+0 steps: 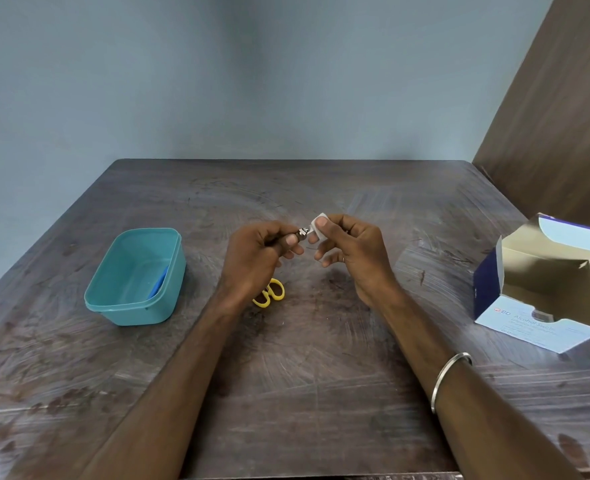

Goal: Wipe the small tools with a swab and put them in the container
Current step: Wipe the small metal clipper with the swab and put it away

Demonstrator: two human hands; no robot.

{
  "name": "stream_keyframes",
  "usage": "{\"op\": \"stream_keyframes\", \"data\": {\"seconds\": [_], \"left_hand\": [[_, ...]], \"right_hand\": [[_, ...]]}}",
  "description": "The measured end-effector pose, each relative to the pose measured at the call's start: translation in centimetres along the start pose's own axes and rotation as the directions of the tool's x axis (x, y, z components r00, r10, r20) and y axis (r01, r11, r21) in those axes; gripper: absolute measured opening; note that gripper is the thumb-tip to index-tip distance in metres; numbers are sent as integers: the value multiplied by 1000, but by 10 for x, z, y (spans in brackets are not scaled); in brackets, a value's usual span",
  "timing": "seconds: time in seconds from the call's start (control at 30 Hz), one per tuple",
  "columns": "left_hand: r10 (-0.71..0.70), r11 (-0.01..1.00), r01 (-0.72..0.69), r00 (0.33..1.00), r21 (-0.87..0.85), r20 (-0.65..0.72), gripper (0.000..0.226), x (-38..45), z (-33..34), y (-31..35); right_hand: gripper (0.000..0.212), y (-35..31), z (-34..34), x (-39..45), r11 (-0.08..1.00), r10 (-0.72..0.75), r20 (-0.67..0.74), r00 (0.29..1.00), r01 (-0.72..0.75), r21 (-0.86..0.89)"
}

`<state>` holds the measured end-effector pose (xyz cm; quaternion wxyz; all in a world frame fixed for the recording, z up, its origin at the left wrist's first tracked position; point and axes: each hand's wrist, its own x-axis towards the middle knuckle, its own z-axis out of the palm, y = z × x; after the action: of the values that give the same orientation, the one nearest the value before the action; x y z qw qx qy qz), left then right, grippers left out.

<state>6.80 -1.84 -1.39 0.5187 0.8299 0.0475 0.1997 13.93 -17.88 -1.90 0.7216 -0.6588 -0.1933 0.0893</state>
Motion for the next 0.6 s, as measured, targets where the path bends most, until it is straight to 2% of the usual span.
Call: {"op": "stream_keyframes", "data": {"seconds": [0.17,0.3,0.6], "left_hand": [[-23,998,22,1000,-50,-16,17,-2,-1,2],[-3,998,2,1000,-68,0,19,-3,0,3],[7,997,-4,999,-76,38,19,-3,0,1]], "right_hand": [[7,0,0,-1,1000,-7,31,999,6,2],[13,0,1,-1,1000,1,17,1000,-2,5],[8,0,4,-3,1000,-17,-3,1000,17,-24]]}}
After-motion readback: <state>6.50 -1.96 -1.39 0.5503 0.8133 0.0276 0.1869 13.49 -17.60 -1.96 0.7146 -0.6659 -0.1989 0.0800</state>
